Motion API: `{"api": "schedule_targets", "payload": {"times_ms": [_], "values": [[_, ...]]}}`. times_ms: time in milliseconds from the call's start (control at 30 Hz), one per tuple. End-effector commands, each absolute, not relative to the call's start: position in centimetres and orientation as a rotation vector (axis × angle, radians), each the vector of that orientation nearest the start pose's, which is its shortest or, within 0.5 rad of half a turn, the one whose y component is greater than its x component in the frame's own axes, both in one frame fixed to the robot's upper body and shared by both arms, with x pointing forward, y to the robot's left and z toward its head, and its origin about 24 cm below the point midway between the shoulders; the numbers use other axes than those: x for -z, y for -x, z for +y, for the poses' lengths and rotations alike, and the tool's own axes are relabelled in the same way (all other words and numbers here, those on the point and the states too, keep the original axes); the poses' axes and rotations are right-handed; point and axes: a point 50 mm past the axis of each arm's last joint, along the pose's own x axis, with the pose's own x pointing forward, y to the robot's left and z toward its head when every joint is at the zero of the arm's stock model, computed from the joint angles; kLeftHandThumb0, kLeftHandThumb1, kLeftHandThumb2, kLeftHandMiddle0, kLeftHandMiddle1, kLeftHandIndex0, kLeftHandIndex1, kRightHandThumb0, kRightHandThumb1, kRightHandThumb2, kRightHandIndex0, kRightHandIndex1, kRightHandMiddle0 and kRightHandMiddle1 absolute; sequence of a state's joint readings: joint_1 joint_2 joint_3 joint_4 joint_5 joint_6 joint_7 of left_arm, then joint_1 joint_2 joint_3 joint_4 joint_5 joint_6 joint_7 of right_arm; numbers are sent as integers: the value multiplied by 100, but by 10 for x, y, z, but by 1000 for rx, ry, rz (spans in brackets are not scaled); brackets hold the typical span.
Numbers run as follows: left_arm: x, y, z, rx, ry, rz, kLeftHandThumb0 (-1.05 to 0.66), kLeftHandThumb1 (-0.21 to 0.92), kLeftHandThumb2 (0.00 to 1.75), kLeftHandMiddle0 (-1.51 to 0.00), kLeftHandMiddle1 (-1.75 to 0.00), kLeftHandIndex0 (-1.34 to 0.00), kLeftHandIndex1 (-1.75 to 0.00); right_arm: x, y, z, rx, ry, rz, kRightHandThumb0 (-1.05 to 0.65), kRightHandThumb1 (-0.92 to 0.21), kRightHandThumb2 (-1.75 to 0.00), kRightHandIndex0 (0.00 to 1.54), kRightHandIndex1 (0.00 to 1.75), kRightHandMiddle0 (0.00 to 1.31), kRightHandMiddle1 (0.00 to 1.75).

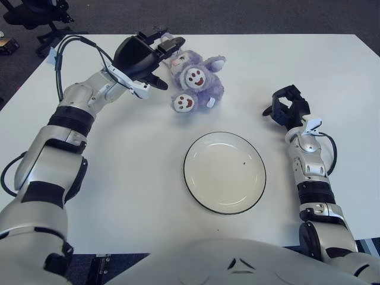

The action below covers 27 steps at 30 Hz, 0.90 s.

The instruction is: Put the doll into the plate.

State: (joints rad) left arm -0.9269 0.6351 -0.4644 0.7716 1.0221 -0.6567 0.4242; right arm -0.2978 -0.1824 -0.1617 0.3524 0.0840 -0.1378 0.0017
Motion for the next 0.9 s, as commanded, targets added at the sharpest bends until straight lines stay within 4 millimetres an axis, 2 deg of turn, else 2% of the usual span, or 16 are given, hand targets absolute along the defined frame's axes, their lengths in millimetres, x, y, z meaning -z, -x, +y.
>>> {"api": "schedule_targets", "payload": {"times_ms": [0, 400, 600, 867], "values": [[-184, -374, 155, 332, -1676, -911, -60, 88, 1, -26, 0, -23, 0, -50, -303, -214, 129, 75, -22, -39, -65, -88, 86, 175, 37, 175], [-183, -379, 145, 408, -1775, -934, -63, 91, 1, -26, 0, -21, 0, -49, -303, -214, 128, 77, -18, -39, -64, -88, 86, 175, 38, 175], [-182, -380, 138, 501, -1866, -911, -48, 87, 0, -27, 0, -22, 0, -49, -303, -213, 127, 77, -18, -39, -64, -88, 86, 175, 38, 175], [-180, -382, 132, 522, -1884, -901, -43, 86, 0, -27, 0, -22, 0, -49, -303, -214, 126, 79, -19, -39, -64, -89, 86, 175, 38, 175]]}}
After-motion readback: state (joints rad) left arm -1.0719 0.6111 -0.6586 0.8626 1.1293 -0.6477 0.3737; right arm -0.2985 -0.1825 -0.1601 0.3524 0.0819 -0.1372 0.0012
